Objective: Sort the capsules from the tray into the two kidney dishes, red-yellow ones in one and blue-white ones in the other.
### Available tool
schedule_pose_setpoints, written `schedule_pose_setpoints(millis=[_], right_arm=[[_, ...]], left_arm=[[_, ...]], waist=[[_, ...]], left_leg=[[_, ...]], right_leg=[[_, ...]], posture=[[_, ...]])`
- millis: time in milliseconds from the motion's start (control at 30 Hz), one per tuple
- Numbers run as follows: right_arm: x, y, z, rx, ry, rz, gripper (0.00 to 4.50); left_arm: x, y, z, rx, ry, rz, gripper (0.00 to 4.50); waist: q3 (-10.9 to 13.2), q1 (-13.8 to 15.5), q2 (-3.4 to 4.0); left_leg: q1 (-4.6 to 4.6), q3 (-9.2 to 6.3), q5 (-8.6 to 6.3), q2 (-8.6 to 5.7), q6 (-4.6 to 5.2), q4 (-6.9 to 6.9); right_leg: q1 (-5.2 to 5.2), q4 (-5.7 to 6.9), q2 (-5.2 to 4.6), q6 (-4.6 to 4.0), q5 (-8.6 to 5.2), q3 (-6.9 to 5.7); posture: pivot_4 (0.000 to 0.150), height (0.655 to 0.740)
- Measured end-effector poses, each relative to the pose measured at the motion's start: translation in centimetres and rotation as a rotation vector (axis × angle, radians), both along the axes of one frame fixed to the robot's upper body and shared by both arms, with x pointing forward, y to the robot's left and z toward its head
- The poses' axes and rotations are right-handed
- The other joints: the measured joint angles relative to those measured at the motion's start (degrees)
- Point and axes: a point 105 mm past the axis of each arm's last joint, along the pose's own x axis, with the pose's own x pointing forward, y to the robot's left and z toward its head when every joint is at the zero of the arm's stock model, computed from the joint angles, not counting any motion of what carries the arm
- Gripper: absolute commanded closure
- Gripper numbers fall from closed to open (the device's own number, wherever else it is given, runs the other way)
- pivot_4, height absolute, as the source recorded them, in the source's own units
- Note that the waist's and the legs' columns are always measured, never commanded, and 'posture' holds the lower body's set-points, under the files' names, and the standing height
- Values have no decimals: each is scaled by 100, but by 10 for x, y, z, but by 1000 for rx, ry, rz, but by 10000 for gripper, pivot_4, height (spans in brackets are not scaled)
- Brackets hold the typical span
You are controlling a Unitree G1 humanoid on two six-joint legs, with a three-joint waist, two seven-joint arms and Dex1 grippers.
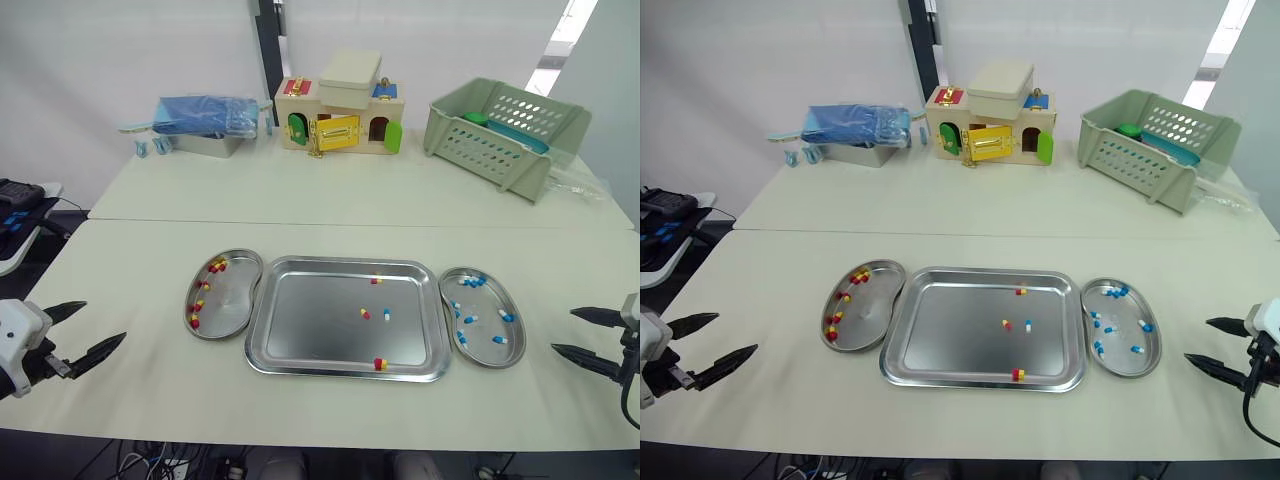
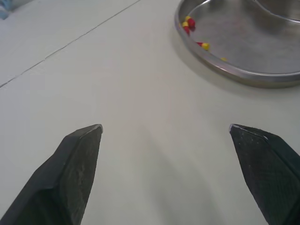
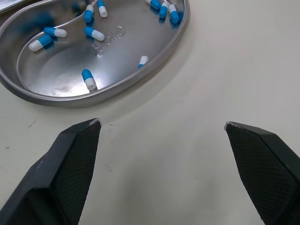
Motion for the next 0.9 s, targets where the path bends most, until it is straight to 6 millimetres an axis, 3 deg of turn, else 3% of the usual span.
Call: schedule_pose_setpoints(millis=[300, 467, 667, 800, 900], right_arm=[[-1, 6, 0, 24, -40, 9, 328], [-22, 27, -6, 104, -76, 37, 328], [-70, 86, -12, 249, -81, 151, 328], [-83, 115, -12, 318, -109, 188, 328], [-85, 131, -14, 336, -112, 220, 328]], left_arm=[[12, 1, -8, 28, 70, -20, 0], [21, -11, -13, 38, 140, -72, 0], [57, -73, 16, 105, 169, -318, 0], [74, -124, 30, 120, 122, -490, 0], [78, -165, 25, 116, 124, -635, 0]], waist=[[0, -50, 0], [1, -30, -1], [0, 58, -2], [-1, 30, -2], [-1, -24, -2]], left_leg=[[1, -2, 0, 1, 0, 1], [-2, -3, 0, 1, 0, 1], [-1, -5, 1, 1, -1, 5], [2, -3, 1, 3, -2, 6], [4, -3, 1, 6, -2, 7]], right_leg=[[-1, 9, 0, 0, 0, -1], [-2, 11, 0, 0, 0, -2], [3, 14, 1, 1, 0, -2], [3, 16, 4, 1, 0, 2], [2, 18, 8, 1, 0, 3]], posture=[[1500, 7400], [1500, 7400], [1500, 7400], [1500, 7400], [1500, 7400]])
